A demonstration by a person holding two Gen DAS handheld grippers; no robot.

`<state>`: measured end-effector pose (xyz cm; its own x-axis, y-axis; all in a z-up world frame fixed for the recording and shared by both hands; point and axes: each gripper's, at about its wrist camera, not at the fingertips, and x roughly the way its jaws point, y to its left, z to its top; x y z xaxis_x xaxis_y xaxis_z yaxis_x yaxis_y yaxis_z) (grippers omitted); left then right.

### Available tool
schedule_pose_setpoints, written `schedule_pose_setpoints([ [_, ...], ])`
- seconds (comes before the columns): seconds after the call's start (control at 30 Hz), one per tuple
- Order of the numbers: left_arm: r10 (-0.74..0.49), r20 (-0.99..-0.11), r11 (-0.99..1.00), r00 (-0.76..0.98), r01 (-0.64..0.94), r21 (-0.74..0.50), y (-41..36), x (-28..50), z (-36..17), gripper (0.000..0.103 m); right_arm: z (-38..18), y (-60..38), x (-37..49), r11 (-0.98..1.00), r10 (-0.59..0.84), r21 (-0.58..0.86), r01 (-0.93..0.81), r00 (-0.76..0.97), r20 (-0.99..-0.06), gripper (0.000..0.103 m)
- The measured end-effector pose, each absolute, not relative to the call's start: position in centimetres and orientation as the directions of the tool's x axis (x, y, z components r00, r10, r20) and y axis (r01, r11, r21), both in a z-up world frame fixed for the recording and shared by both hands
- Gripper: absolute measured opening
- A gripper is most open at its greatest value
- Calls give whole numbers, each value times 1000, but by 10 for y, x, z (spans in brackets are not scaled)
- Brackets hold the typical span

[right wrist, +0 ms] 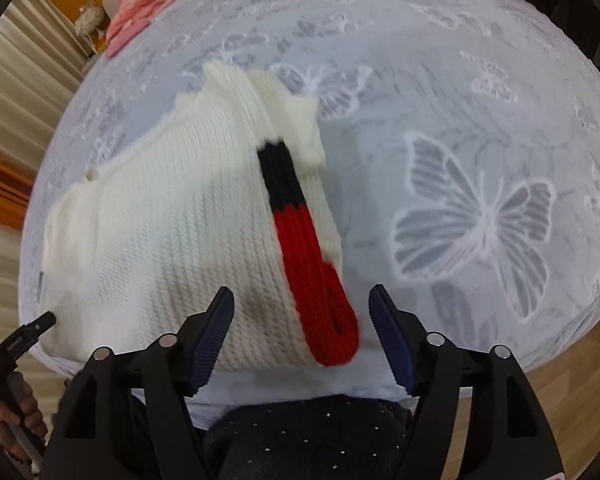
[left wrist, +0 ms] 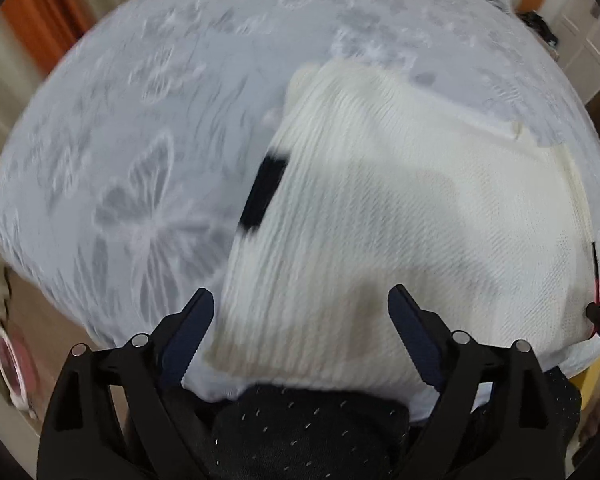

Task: Fold small clothes

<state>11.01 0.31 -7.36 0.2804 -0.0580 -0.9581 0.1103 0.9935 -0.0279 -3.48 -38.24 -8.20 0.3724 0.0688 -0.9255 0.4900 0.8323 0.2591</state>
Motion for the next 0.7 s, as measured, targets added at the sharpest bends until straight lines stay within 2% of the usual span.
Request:
schedule_pose_setpoints([
  [0.1, -30, -966, 996, 255, 86, -8, 11, 106, -90, 86, -98, -378, -29, 838, 83, 247, 487, 334, -939, 67],
  [0.13, -40, -968, 996, 247, 86, -19, 12, 106, -93, 85, -100, -377, -28, 839, 85, 248, 483, 335, -938, 48],
  [0.2, -119, -970, 989, 213, 115, -96, 10, 107, -98, 45, -97, -376, -27, 838, 104, 275, 471, 357, -928, 16],
  [0.23, -127, -970, 987, 207, 119, -104, 9, 107, -97, 38, -90, -375, -27, 838, 100, 279, 469, 371, -923, 14],
  [0.27, -123, -970, 987, 208, 126, -99, 7, 107, -93, 26, -78, -374, -30, 847, 85, 276, 455, 397, -914, 13],
  [0.3, -122, -971, 984, 205, 150, -92, 5, 106, -86, 22, -65, -373, -33, 857, 64, 265, 441, 419, -906, 13],
  [0.4, -120, -971, 980, 207, 178, -83, 9, 101, -74, 21, -45, -377, -47, 866, 40, 256, 430, 450, -892, 13],
  [0.47, -105, -975, 983, 194, 170, -73, 14, 100, -78, 23, -58, -380, -51, 873, 30, 225, 432, 412, -911, 14],
  [0.57, -77, -982, 990, 174, 127, -55, 18, 102, -93, 34, -91, -381, -53, 874, 16, 164, 458, 310, -951, 20],
  [0.63, -61, -975, 994, 215, 106, -39, 19, 99, -79, 38, -77, -383, -60, 853, 6, 194, 484, 363, -932, 25],
  [0.7, -11, -958, 996, 287, 93, 16, 22, 95, -57, 55, -51, -380, -59, 865, -48, 169, 473, 413, -909, 29],
])
